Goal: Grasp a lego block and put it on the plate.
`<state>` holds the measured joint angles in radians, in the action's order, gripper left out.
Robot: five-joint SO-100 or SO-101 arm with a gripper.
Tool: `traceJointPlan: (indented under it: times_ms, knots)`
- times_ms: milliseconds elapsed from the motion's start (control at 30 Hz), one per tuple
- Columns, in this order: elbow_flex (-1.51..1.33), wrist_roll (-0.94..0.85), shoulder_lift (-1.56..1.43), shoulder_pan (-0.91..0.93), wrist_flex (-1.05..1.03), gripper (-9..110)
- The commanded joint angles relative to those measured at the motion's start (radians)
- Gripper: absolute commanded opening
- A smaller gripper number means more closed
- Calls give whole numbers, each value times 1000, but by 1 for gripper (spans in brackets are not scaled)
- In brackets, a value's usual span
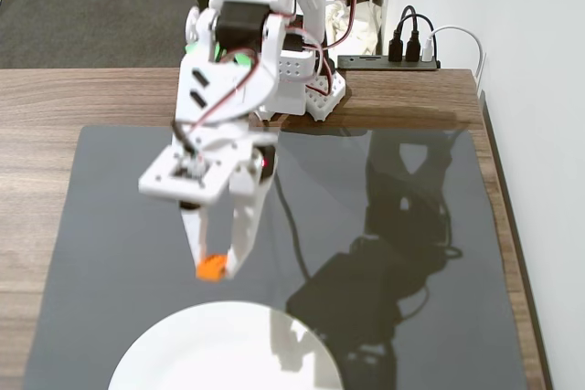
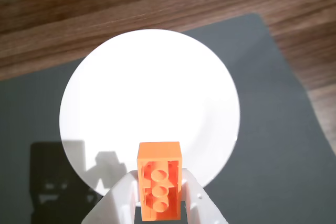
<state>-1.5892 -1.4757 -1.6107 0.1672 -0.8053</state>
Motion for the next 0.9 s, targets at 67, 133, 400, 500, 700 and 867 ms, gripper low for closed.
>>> traceJointPlan:
  times_ms: [67,133,400,500,700,867]
  knots:
    - [89,9,67,-21,8,3]
    - [104,17,103,-28,-8,3]
    - [173,83,244,-48,-95,3]
    - [184,112,279,-51,-110,3]
    - [199,158,344,-55,-120,3]
    - [216,170,359,-58,-117,3]
